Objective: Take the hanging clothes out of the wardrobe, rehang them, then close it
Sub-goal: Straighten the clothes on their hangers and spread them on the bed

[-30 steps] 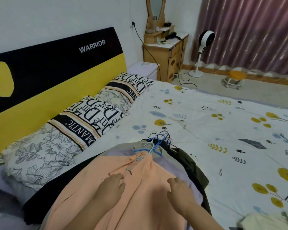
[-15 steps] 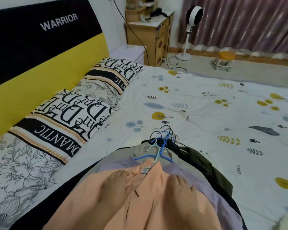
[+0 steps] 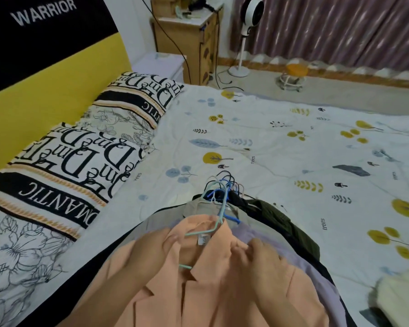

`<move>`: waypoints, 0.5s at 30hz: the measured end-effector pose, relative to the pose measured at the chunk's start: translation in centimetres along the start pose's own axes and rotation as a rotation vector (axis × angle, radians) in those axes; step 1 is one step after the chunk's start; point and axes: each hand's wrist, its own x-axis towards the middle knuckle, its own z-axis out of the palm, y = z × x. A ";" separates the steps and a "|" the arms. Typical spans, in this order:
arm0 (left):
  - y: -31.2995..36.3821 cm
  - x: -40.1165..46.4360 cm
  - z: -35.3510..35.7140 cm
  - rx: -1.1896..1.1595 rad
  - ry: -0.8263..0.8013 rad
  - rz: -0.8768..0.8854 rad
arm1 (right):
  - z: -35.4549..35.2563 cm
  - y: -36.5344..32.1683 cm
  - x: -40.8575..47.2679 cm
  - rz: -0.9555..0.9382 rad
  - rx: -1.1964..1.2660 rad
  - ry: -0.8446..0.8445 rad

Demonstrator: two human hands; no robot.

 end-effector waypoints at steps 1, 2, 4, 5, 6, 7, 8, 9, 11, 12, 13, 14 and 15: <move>0.7 -0.4 -0.8 -0.005 0.015 0.001 | -0.9 -0.3 -0.6 -0.003 0.053 0.029; 1.3 -0.8 -1.7 -0.010 0.039 0.008 | -1.9 -0.7 -1.1 0.004 0.077 0.049; 2.7 -1.6 -3.3 0.009 0.097 0.074 | -4.2 -1.1 -2.4 0.001 0.034 0.093; 3.5 -2.2 -4.2 0.011 0.107 0.109 | -5.3 -1.1 -3.0 -0.007 0.028 0.119; 4.4 -2.9 -5.2 0.018 0.103 0.144 | -6.4 -1.0 -3.7 -0.024 0.029 0.143; 5.3 -3.5 -5.9 0.019 0.086 0.194 | -7.3 -0.9 -4.4 -0.032 0.038 0.159; 6.4 -4.3 -6.7 0.029 0.079 0.270 | -8.2 -0.7 -5.1 -0.042 0.068 0.174; 7.2 -5.2 -7.3 0.084 0.058 0.325 | -9.1 -0.5 -5.8 -0.059 0.094 0.195; 8.9 -6.7 -8.4 0.084 0.032 0.385 | -10.9 0.1 -7.4 -0.072 0.123 0.233; 9.9 -7.7 -8.9 0.066 0.041 0.410 | -11.7 0.4 -8.2 -0.078 0.130 0.252; 10.8 -8.5 -9.3 0.081 0.041 0.425 | -12.6 0.6 -9.1 -0.090 0.137 0.276; 11.7 -9.4 -9.8 0.089 0.041 0.436 | -13.4 0.8 -10.0 -0.107 0.149 0.304; 12.4 -10.1 -10.1 0.113 0.042 0.447 | -14.2 1.0 -10.9 -0.121 0.160 0.330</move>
